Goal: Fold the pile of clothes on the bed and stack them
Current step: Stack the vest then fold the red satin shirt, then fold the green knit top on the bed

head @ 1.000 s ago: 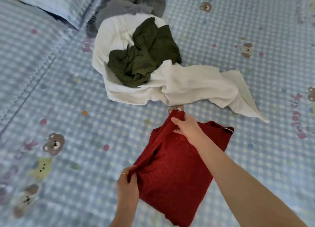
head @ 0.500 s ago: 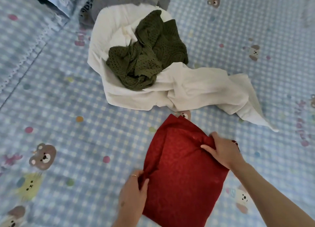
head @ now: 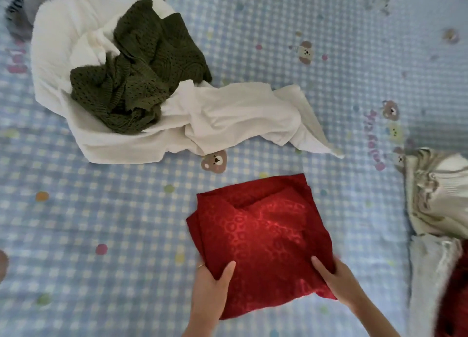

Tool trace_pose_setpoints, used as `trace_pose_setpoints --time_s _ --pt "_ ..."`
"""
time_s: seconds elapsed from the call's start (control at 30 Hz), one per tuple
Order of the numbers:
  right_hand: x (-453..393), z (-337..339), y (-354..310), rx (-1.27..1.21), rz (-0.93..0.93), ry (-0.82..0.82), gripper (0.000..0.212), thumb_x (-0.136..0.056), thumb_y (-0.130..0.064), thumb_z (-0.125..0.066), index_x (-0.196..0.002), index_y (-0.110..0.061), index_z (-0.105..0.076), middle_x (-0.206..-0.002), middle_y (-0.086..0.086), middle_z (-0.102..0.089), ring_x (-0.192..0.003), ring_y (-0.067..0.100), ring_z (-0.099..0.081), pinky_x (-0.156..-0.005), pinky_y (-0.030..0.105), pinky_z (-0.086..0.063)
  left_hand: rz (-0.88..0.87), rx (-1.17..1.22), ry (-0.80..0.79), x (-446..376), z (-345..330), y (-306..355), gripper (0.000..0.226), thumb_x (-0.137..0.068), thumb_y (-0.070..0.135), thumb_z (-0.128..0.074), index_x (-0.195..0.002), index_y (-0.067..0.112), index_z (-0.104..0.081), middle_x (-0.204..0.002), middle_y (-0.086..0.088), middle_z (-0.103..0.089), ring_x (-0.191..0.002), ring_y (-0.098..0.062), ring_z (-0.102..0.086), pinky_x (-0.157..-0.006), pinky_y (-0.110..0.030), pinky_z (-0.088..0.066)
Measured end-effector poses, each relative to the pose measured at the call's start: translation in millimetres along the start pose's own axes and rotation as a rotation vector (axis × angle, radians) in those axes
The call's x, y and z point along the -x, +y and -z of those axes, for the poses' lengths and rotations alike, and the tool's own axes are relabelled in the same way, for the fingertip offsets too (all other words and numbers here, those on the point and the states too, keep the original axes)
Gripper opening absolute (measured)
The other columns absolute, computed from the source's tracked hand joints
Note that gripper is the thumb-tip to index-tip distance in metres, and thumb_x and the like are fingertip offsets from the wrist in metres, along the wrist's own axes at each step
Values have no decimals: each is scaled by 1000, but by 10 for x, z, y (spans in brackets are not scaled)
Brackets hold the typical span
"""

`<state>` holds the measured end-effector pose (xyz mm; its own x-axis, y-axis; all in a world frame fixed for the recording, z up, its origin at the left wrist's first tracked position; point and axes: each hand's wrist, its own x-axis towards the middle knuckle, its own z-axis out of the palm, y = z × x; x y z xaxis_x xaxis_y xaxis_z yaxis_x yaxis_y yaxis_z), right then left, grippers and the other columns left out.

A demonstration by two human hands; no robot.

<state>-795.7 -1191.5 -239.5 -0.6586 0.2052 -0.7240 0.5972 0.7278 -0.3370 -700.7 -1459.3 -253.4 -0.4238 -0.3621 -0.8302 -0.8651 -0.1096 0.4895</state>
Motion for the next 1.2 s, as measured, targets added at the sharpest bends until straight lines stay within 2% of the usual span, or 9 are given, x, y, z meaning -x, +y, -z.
trace_pose_setpoints --time_s 0.1,0.27,0.4,0.53,0.63,0.83,0.97,1.1,1.2 --pt "30 -13 -114 -141 42 -14 23 -88 -29 -65 -101 -10 -68 -80 -4 -73 -74 12 -69 -64 22 -52 -42 -42 -21 20 5 52 29 -88 26 -62 -108 5 -63 -98 -8 -68 -101 -27 -63 -85 -34 -48" --pt "261 454 -216 -449 32 -62 23 -81 -37 -70 -99 -22 -68 -87 4 -76 -78 29 -73 -66 47 -59 -114 43 -1 293 31 448 19 -88 29 -63 -95 12 -62 -88 0 -68 -88 -18 -65 -79 -34 -50" --pt "467 1156 -97 -607 47 -78 31 -73 -37 -74 -97 -19 -70 -86 11 -75 -78 38 -71 -64 52 -56 -203 147 -69 676 -243 918 8 -89 23 -62 -93 17 -66 -86 0 -73 -80 -13 -70 -72 -30 -54" --pt "549 2114 190 -751 106 -63 40 -69 -33 -72 -101 -10 -70 -96 14 -74 -87 32 -71 -63 34 -59 -240 195 -163 1097 -986 1374 11 -90 20 -60 -99 18 -66 -92 -3 -74 -87 -19 -70 -82 -37 -54" --pt "435 2880 420 -833 136 -35 32 -72 -28 -72 -100 -12 -70 -97 16 -74 -87 31 -72 -60 30 -58 -277 198 -230 1300 -1737 1754 12 -90 19 -60 -100 17 -66 -90 -2 -75 -84 -17 -71 -72 -29 -54" --pt "-218 4293 832 -864 177 105 42 -72 -36 -74 -108 -14 -66 -97 15 -74 -86 32 -72 -79 43 -57 -409 169 -337 1364 -3419 2704 19 -91 14 -58 -109 7 -63 -102 -14 -70 -91 -27 -67 -86 -38 -53" --pt "-769 4952 1066 -870 235 236 39 -73 -37 -73 -102 -13 -67 -86 13 -75 -66 28 -71 -52 34 -57 -510 192 -364 1186 -4221 3251 25 -92 17 -58 -115 8 -61 -107 -13 -69 -97 -28 -66 -91 -43 -52" --pt "-1514 5052 1448 -702 164 239 33 -81 -40 -69 -99 -13 -65 -75 16 -72 -55 31 -66 -46 33 -51 -483 141 -311 810 -4759 3126 36 -91 33 -58 -122 15 -55 -115 -6 -66 -101 -22 -64 -95 -45 -50" --pt "-2033 4725 1774 -457 118 233 35 -87 -42 -61 -105 -12 -66 -76 6 -72 -63 21 -69 -51 23 -51 -438 -40 -313 518 -4989 2657 59 -81 43 -67 -130 19 -45 -120 0 -62 -106 -18 -62 -97 -39 -50"
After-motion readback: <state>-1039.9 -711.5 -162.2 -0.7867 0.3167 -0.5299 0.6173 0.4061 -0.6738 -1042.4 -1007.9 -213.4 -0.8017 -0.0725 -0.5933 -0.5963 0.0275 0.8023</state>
